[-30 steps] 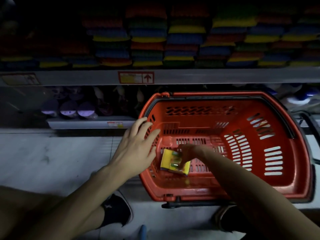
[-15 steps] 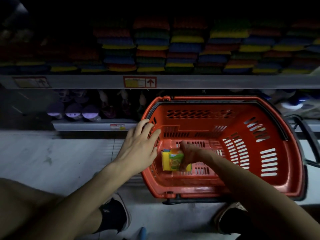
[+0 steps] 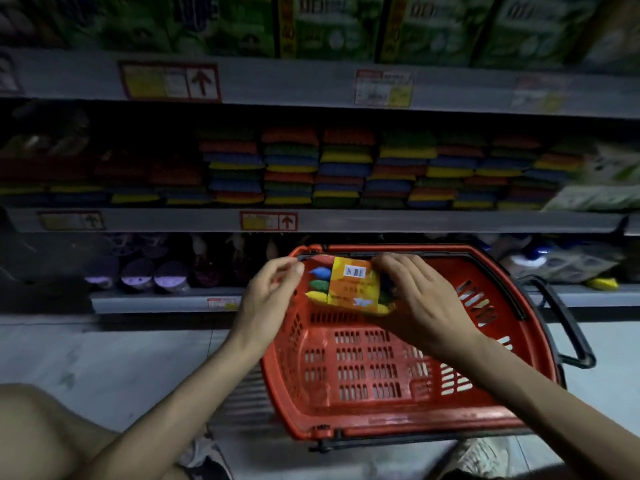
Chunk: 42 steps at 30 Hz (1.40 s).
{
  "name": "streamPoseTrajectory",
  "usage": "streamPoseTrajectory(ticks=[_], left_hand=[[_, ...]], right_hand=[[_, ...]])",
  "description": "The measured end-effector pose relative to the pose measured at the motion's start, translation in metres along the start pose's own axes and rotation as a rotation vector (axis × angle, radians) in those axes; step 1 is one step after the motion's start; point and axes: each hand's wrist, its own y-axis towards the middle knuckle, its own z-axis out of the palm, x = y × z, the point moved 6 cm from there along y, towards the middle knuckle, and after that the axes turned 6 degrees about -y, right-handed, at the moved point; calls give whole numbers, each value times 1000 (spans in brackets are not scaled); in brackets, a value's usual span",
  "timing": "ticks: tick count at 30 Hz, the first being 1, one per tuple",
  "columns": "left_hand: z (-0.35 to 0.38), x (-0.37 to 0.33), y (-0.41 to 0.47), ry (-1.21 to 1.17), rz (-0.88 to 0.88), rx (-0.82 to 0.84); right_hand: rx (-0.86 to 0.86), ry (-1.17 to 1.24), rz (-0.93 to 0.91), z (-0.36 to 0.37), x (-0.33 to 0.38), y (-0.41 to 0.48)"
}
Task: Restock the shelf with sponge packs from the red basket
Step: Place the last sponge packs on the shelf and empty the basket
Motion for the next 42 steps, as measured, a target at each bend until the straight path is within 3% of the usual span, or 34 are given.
streamPoseTrajectory(ticks=[3,12,16,20,22,25,31,35,42], left_hand=[[2,-15,-15,-317,-187,52],[-33,-45,-9,-709,-330,7],[-69,-58,-8,-728,-310,-9],[-89,-65,-10,-749,-283,64],[-98,-67,-9,-810,-275,51],[-117,-69,-8,-879,-206,-14],[-151,-74,-1,-923,-30,-149],[-168,-72,6,-886,19,-254],[-186,-73,18,-769,114,-390]], right_hand=[[-156,-92,-96,-21,24,13],[-394,-165,-317,-18,98,63],[-468,-44,-292,-16,100,87],[-425,49,-266,-13,104,112],[-398,76,-200,-11,108,126],[-286,219,128,-3,112,143],[-123,1012,666,23,148,146],[-31,1326,676,28,194,152],[-147,1326,734,34,216,175]])
